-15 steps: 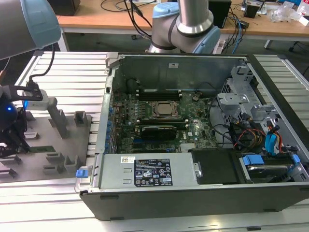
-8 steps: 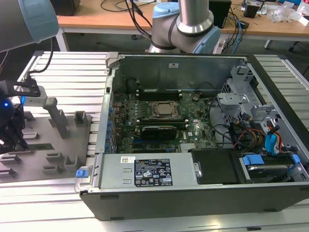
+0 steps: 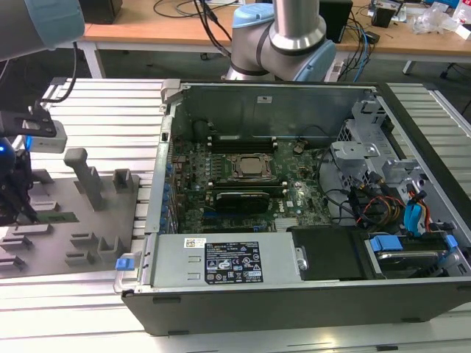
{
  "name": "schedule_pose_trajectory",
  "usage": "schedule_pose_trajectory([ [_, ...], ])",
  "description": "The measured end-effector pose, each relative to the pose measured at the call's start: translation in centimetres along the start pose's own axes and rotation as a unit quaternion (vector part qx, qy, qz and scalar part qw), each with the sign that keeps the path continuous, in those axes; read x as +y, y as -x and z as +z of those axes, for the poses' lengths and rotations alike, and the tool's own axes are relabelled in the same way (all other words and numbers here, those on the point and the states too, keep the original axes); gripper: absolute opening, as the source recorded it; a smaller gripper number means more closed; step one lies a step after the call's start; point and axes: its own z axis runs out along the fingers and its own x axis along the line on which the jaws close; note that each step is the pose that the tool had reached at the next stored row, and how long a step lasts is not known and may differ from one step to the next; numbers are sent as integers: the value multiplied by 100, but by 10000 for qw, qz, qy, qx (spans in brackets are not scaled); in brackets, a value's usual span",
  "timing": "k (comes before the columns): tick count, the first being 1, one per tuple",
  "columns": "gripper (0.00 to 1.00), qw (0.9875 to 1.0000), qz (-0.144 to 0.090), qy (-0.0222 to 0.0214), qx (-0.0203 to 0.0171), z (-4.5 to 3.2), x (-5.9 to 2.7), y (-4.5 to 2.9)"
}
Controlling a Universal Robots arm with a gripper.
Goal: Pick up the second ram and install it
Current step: 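Pick up the second ram and move it above second insertion slot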
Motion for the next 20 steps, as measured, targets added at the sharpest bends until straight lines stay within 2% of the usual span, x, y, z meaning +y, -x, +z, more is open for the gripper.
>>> schedule_pose_trajectory([
  [7, 14, 10000, 0, 0, 0, -122, 6, 4],
  [20, 14, 10000, 0, 0, 0, -273, 12, 8],
])
